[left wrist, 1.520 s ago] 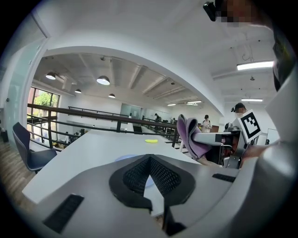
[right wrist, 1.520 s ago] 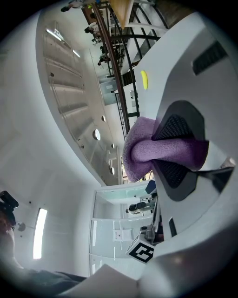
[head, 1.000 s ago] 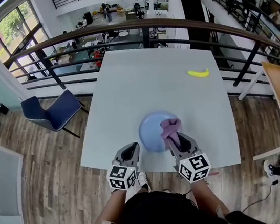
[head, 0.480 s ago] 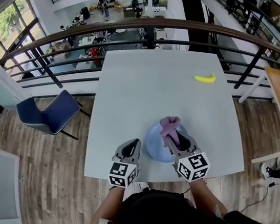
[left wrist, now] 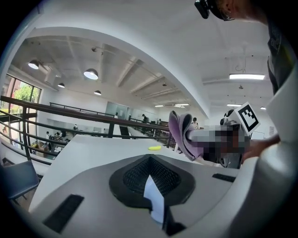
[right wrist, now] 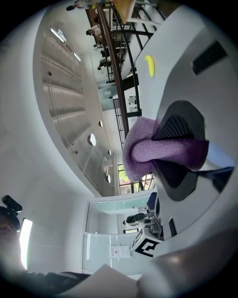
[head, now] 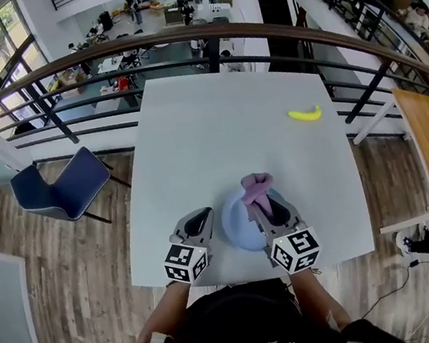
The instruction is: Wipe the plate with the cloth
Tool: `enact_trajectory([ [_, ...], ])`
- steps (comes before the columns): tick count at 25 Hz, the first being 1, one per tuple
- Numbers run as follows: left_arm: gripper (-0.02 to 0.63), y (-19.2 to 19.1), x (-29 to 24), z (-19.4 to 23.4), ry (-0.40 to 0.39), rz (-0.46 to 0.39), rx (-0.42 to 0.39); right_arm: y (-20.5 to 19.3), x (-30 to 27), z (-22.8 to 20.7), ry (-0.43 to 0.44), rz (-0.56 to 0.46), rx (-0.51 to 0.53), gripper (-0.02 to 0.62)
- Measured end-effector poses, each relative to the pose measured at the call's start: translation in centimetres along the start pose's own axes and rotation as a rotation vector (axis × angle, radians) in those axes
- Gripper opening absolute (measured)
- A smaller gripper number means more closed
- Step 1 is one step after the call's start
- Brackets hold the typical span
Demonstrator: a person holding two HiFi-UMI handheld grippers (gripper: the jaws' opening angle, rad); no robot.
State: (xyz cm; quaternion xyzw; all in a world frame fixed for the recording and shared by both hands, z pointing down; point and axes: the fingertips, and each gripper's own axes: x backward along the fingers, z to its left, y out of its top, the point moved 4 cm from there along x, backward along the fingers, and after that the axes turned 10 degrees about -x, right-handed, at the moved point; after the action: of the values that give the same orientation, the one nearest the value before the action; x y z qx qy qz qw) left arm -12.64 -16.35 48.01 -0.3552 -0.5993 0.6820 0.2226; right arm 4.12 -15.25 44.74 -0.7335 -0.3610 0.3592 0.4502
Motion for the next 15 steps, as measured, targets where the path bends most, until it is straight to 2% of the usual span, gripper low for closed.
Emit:
enact_trajectory([
  [4,0.006,0.3,-1.5,0.4,-0.019,0.004,-0.005,0.4,-0.9,-0.9,-0.007,0.005,-0.010,0.115],
  [8,0.006,0.3,-2.8,0.5,-0.016,0.024,-0.002,0.9,-1.0,-2.0,-0.007,0.006,-0.084,0.115],
  [15,0.006,0.5,-4.4,0.7,0.020,0.043,-0.012,1.0,-1.6,-4.3,-0.007,0.037,-0.079,0.115],
])
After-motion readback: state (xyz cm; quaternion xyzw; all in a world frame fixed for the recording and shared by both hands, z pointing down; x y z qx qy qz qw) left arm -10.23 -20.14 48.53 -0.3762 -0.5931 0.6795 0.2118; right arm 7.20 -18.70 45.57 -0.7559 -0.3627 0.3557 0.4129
